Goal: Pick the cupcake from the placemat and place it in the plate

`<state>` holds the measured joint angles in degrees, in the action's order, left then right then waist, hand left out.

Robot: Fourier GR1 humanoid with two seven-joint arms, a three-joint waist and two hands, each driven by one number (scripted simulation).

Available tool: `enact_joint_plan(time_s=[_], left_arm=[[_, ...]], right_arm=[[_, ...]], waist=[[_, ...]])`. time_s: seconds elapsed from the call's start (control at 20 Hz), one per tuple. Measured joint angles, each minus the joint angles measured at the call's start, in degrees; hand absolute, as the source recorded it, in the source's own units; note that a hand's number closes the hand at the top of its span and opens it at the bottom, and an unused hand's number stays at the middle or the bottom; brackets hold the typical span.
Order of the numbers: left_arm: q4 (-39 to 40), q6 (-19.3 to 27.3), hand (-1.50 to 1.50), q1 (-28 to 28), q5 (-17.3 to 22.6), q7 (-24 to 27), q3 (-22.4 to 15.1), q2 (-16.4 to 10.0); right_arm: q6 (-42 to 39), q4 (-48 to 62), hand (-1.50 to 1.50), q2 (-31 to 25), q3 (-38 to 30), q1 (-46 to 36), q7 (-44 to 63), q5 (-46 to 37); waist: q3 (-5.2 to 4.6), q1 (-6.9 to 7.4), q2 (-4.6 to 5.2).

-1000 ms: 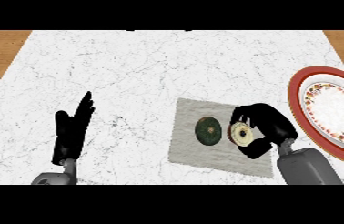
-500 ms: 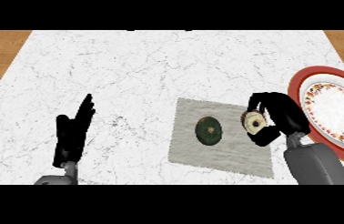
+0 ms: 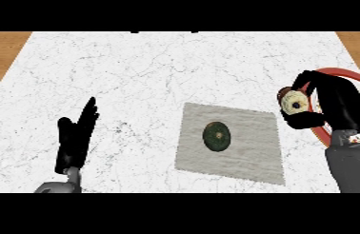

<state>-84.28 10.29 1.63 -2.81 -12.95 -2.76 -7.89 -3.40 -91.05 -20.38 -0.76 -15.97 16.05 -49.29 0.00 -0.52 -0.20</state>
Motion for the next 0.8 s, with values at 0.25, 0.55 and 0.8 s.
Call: enact_joint_plan(time_s=[0.25, 0.55, 0.8], left_arm=[[-0.3, 0.6, 0.00, -0.4, -0.6, 0.0, -0.3, 0.7], [-0.7, -1.0, 0.00, -1.5, 0.0, 1.0, 0.8, -0.1], [-1.0, -0.4, 0.00, 0.1, -1.1, -0.7, 0.4, 0.8]], right_arm=[[2.9, -7.1, 1.50, -1.1, -5.0, 0.4, 4.8, -1.7], [3.7, -5.9, 1.50, -3.0, -12.0, 0.2, 6.3, -0.6], [4.3, 2.0, 1.50, -5.7, -16.7, -2.7, 4.4, 1.1]], waist=[[-0.03, 0.01, -0.03], [-0.02, 0.45, 0.12], [0.01, 0.69, 0.21]])
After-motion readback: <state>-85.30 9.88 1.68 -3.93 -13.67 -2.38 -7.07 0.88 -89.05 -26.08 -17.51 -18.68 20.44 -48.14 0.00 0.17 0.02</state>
